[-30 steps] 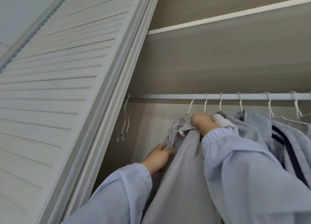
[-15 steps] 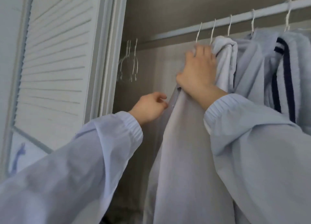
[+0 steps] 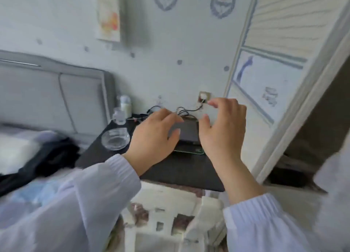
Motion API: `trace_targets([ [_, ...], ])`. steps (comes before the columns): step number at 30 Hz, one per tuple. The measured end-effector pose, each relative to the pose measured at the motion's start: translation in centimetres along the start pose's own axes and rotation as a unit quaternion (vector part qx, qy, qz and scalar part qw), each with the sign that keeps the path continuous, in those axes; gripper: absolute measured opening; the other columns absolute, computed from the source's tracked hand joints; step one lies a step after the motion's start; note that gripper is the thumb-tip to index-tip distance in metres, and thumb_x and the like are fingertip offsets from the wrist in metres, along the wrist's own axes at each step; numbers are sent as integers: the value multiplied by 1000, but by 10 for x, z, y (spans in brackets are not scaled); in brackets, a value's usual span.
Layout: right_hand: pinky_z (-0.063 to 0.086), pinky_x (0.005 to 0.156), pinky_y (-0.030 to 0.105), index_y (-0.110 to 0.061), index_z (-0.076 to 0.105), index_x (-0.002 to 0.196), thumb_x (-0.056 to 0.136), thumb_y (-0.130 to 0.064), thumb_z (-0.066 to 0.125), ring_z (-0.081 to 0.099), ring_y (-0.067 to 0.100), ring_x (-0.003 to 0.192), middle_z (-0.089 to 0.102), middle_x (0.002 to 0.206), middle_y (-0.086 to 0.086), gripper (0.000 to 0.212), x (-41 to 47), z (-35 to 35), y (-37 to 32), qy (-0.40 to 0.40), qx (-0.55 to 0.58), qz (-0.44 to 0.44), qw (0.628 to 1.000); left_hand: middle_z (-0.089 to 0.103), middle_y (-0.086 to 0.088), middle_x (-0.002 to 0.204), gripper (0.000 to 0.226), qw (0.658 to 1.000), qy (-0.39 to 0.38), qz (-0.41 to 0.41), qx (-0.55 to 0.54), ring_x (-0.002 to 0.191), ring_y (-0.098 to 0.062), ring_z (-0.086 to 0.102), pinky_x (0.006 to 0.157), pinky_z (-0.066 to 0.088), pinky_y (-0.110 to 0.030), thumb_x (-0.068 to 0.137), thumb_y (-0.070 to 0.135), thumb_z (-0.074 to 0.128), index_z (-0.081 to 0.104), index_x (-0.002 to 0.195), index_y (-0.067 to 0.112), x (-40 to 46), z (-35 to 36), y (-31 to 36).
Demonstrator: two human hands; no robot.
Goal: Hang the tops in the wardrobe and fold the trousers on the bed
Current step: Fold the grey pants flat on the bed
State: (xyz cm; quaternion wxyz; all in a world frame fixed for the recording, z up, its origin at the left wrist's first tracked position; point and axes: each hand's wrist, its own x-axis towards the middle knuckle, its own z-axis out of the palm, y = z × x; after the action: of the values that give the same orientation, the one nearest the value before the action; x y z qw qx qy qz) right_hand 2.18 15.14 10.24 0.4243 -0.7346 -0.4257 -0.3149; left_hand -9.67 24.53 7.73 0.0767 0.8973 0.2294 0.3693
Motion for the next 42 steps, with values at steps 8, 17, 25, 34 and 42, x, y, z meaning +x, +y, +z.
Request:
trace_targets([
  [8, 43, 82, 41, -9, 61, 103, 81, -11, 61, 47, 28, 97, 61, 100, 9, 23, -165, 112, -212, -301, 230, -41, 925, 56, 5, 117, 31, 935, -9, -338, 104, 101, -22, 59, 76, 49, -35, 89, 35, 46, 59, 116, 28, -253, -131, -146],
  [17, 40, 87, 38, -9, 60, 103, 83, -7, 59, 48, 27, 103, 57, 100, 3, 20, -329, 165, -449, -532, 317, -119, 776, 54, 13, 120, 27, 791, 54, -594, 132, 101, -6, 60, 83, 48, -29, 93, 33, 50, 56, 119, 30, -495, -273, -238],
  [25, 32, 80, 26, -16, 59, 94, 84, -6, 57, 49, 20, 98, 56, 92, -2, 14, -429, 199, -591, -629, 365, -166, 666, 53, 13, 115, 27, 712, 61, -681, 162, 99, -8, 59, 76, 49, -30, 94, 34, 47, 56, 119, 29, -596, -349, -301],
  [34, 33, 76, 24, -16, 61, 88, 84, -4, 57, 53, 18, 92, 57, 86, -7, 14, -511, 246, -711, -705, 371, -309, 520, 55, 12, 110, 24, 607, 130, -766, 168, 96, -7, 60, 79, 48, -31, 94, 33, 47, 58, 115, 28, -664, -387, -352],
  [42, 35, 73, 23, -16, 63, 96, 88, -12, 52, 55, 14, 90, 60, 90, -6, 14, -614, 265, -790, -762, 297, -383, 430, 57, 10, 114, 24, 533, 72, -832, 136, 101, -12, 59, 86, 47, -33, 93, 34, 46, 58, 113, 30, -782, -427, -394],
])
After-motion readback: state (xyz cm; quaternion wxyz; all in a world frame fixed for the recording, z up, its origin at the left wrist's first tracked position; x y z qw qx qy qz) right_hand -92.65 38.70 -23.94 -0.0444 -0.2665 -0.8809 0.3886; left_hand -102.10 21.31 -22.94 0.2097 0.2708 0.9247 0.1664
